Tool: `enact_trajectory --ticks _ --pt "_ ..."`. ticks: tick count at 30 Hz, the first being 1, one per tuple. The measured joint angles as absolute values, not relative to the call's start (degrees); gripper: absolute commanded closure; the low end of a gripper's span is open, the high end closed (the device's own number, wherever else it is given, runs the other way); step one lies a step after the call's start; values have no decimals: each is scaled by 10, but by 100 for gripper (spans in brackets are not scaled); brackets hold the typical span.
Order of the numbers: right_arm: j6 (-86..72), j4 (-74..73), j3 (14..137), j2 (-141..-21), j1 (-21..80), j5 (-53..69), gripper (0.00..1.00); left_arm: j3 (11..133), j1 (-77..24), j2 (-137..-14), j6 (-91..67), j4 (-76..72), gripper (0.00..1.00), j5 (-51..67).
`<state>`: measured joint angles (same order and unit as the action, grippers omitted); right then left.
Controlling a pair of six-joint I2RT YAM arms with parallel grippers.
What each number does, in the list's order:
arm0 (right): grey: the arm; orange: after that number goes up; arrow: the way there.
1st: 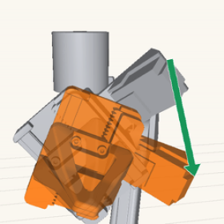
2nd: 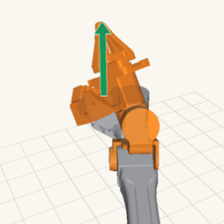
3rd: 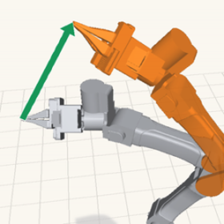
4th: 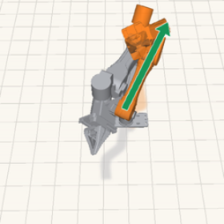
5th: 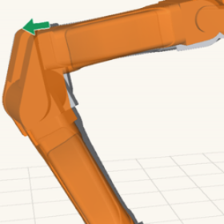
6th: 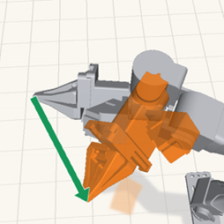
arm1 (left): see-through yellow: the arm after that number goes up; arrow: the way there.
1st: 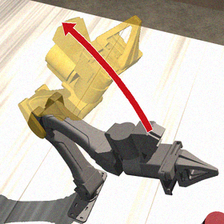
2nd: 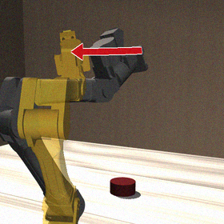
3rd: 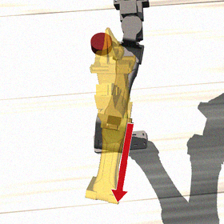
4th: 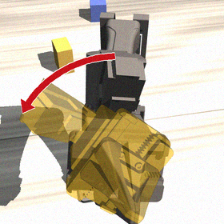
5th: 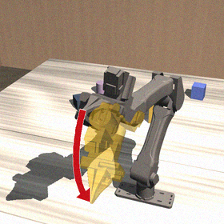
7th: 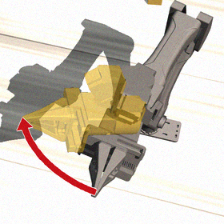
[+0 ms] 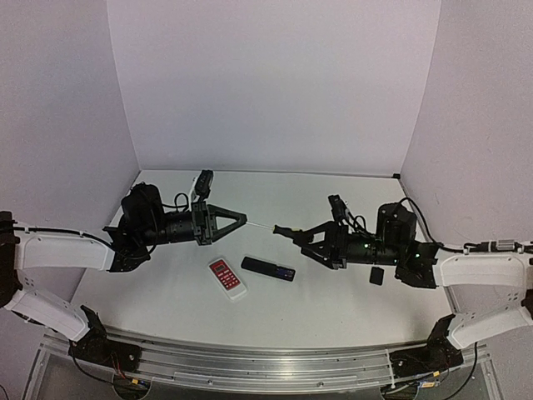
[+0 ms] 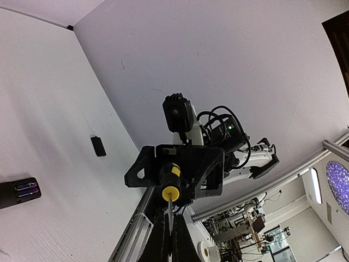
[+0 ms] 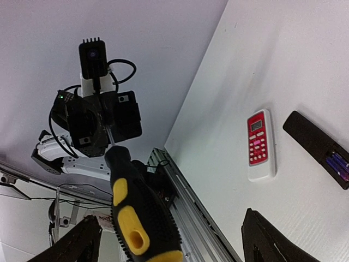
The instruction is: Unload the batteries from the remote control
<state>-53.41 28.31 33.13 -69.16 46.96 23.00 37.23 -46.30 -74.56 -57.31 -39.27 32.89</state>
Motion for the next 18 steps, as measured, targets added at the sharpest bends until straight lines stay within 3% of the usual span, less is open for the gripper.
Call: enact_trajectory --ticks 12,18 --pt "-582 396 371 -742 469 267 32 359 -463 -746 -593 -419 100 312" --pt "-598 411 388 -776 470 287 44 359 -463 -746 -600 -424 100 312"
